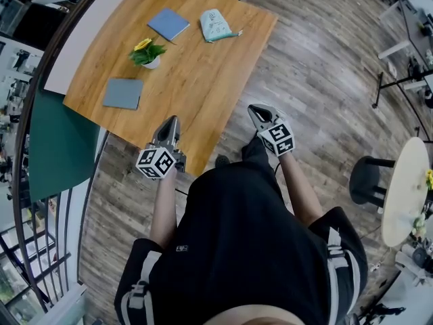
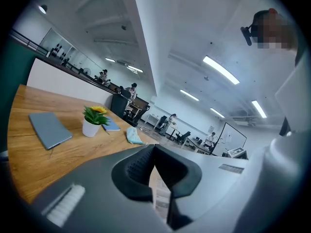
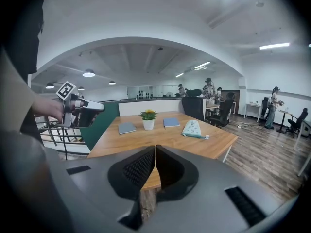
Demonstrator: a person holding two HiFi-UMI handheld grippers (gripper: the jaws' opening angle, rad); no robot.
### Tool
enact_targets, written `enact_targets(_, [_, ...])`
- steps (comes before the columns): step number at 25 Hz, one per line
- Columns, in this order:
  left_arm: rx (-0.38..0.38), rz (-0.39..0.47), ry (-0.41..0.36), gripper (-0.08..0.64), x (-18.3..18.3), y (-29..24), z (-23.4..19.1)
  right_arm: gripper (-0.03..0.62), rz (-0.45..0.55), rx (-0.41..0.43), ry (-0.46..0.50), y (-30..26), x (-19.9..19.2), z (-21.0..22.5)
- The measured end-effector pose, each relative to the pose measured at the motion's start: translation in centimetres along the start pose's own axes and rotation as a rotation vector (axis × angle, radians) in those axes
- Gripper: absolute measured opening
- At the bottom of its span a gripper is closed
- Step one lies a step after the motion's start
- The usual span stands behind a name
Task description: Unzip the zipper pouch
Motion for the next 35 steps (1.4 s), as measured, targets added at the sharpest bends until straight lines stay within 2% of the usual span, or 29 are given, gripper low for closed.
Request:
enact_targets(7, [0.003, -0.003, 0.012, 0.050, -0.2, -0.1, 0.0, 0.038, 0.008, -0.003, -0.009, 0.2, 0.0, 0.3])
enact_targets(13, [-0.005, -0.007, 0.029, 0.091, -0.4, -0.3, 0.1, 0.155, 0.014, -0.027, -0.012, 0.1, -0.1, 0.6])
enact_targets(17, [-0.013, -0.018, 0.045, 0.130, -0.8, -0.2, 0.1, 0.204, 0.010, -0.041, -0.022, 0.1, -0.4, 0.7])
enact_targets(24, [-0.032, -0.040, 0.047, 0.193, -1.0, -0.6, 0.0, 0.241, 0.008, -0.040, -0.039, -0.2, -0.8, 0.6])
enact_targets(35, [-0.042, -0.062, 0.047, 0.218, -1.1, -0.8, 0.2, 0.259, -0.007, -0.049, -0.049, 0.2, -0.7, 0.6])
Point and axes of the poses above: the fingertips, and each gripper's own axes: y backward along the fingers, z to its right, x out of its top, the point moved 6 cm from there along y, backward along the fingers, and after that the axes turned 8 degrees about z, right-handed, at the moved point
